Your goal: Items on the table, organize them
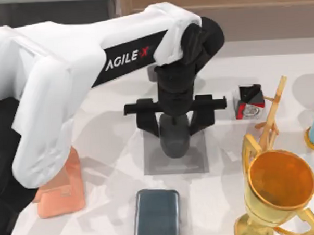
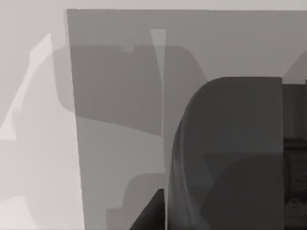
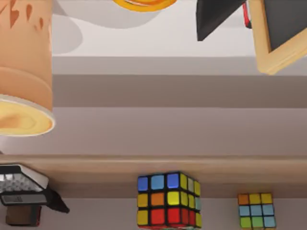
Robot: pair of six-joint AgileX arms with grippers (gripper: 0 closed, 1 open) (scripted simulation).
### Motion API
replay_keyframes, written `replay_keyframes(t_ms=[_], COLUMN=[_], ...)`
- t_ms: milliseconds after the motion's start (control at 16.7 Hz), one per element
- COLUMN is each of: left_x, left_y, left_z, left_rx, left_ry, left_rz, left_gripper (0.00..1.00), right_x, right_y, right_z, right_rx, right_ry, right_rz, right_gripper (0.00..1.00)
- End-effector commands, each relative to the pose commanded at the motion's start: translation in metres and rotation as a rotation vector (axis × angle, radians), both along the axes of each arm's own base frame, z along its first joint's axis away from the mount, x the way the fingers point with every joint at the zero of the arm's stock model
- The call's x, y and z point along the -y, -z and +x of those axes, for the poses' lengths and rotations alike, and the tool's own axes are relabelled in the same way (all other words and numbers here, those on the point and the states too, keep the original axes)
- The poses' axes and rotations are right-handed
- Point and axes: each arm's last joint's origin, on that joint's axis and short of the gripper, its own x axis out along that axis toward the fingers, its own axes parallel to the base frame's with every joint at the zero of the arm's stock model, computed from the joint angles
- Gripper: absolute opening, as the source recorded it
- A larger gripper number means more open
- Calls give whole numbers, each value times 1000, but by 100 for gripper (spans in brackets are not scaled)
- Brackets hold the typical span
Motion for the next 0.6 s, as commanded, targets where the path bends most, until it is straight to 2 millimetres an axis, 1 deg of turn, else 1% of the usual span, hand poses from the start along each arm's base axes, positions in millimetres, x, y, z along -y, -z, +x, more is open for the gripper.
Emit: replay_keyframes(t_ms=[180, 420, 600], left_x=[-1, 0, 0], left_y=[1, 10, 10], left_z=[0, 0, 0], left_rx=[-4, 0, 0], left_ry=[0, 0, 0], left_rz=[1, 0, 0], left_gripper=[0, 0, 0], right_x=[0, 0, 0], right_y=[0, 0, 0], right_z=[0, 0, 0], right_rx=[0, 0, 0], right_ry=[0, 0, 0], right_rz=[0, 0, 0], right_gripper=[100, 100, 100])
